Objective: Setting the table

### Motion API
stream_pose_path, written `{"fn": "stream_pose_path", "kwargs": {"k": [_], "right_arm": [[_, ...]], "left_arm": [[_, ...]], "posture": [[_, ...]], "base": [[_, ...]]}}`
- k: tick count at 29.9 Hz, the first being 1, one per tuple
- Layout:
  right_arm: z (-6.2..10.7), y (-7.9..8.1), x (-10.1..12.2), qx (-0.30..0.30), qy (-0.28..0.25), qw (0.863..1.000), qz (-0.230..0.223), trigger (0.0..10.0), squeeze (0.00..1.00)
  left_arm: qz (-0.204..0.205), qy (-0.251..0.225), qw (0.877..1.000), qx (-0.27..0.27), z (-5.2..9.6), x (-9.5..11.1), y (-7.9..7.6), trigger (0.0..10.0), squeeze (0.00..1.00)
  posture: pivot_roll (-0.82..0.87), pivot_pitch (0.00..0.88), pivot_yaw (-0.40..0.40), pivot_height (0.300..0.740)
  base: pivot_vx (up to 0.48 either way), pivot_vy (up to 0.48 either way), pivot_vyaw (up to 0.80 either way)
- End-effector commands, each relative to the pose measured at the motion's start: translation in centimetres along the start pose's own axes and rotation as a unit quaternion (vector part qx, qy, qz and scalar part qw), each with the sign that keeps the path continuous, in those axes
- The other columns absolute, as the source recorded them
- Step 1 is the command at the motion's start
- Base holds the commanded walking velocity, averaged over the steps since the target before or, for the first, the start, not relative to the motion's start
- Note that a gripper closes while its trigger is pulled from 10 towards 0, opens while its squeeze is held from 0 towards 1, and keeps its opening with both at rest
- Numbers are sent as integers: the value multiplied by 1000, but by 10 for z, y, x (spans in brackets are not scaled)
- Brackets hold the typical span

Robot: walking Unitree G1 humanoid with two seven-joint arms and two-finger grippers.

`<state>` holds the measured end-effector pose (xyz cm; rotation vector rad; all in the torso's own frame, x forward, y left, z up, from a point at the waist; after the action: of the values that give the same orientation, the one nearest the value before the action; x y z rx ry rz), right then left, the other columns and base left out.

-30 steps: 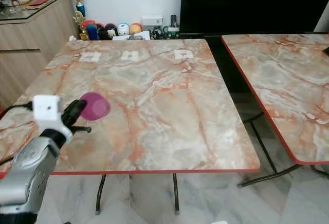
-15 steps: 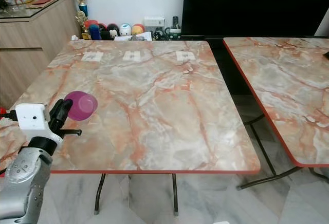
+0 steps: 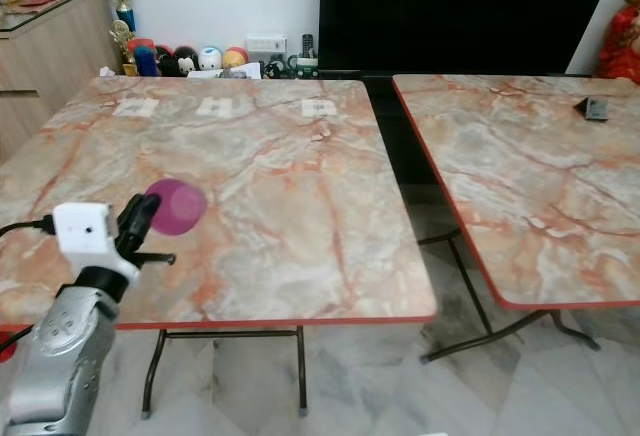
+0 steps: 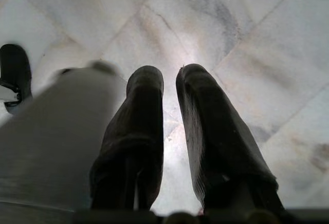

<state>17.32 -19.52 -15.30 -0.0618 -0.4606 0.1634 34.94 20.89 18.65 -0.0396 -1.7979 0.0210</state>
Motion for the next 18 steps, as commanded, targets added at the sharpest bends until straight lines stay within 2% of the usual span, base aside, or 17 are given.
{"fn": "stream_pose_path", "kwargs": {"k": [1,14,18], "right_arm": [[1,-8,-4,-9,2,1000,-4,10000,0],[1,-9,-2,-17,-4,1000,4,10000,0],[1,-10,-1,-20,-5,1000,0,10000,0]], "left_arm": [[0,-4,1000,-12,-2,2,-9,10000,0],[-3,-7,1000,-14,-7,5,-9,10000,0],[-3,-8,1000,-10,-7,6,-8,10000,0]], "posture": [[62,0,-8,740],[54,0,1,740],[52,0,1,740]], "base": [[0,-461,0],[0,-455,0],[0,-446,681]]}}
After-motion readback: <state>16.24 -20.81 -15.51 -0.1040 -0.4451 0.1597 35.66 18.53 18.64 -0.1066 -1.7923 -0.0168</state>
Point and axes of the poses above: a point about 5 cm out from each wrist's last joint towards the gripper, its own z axis pointing back from the gripper into the wrist, its own x axis along the axis of the wrist's last joint, y = z × x, the point moved 6 cm from there along -z, pointing out of the wrist towards the gripper, and after that the axes turned 4 degrees about z, right-handed, at the moved point
